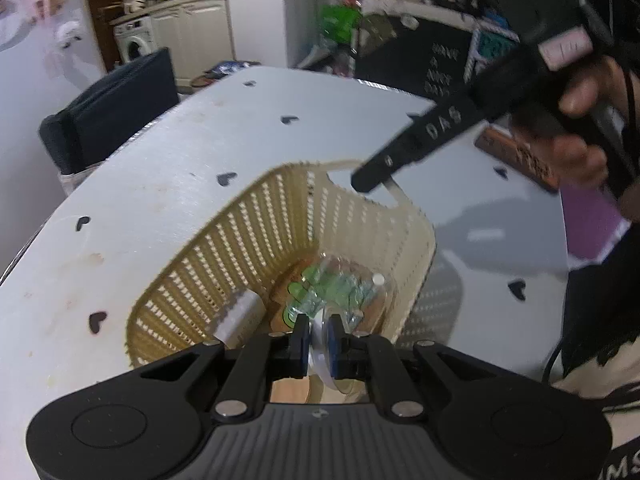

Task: Organize rigid objects
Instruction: 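Carry the suction hook with the left tool and release it into the basket, then move the left tool to the round tape measure and grasp it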

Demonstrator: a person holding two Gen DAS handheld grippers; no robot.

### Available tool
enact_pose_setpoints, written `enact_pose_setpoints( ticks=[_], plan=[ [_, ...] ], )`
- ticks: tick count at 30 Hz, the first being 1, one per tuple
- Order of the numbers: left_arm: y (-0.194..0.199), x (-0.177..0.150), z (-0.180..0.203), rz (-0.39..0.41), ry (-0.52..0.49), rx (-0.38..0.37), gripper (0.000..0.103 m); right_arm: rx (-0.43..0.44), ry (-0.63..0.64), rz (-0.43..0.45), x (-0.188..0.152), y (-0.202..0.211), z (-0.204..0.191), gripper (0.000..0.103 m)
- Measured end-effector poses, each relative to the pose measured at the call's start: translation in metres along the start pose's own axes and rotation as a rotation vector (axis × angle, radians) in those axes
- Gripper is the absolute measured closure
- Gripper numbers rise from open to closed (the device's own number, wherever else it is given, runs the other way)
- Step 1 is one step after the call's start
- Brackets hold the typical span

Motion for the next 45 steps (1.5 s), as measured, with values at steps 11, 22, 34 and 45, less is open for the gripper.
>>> enact_pose_setpoints(
  ticks=[11,22,34,45],
  plan=[
    [-0.009,0.003,-0.008,-0.026,0.016,-0.053,0.068,0.0,0.001,0.0,0.0,0.0,0.0,0.098],
    [0.0,0.002,-0.018,0.006,0.135,-0.056,0.052,-0.001,0.002,-0.001,0.0,0.0,-0.001,0.098],
    [0.013,0.008,-0.019,0.052,0.189,-0.009,0.036,-0.009,0.004,-0.002,-0.001,0.001,-0.001,0.098],
    [0.043,0.009,-0.014,0.163,0.284,0.085,0.008,-0.014,0.005,0.001,-0.003,0.005,-0.001,0.098]
  ],
)
Point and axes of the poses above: each gripper's, at about its wrist camera, not at the fingertips, and y roughly against the way its jaws point, z to its right, x to its top, the point moved 2 cm from there along -y, roughly the way its jaws point, and after that the axes turned 4 degrees about -x, right-handed, at the moved point
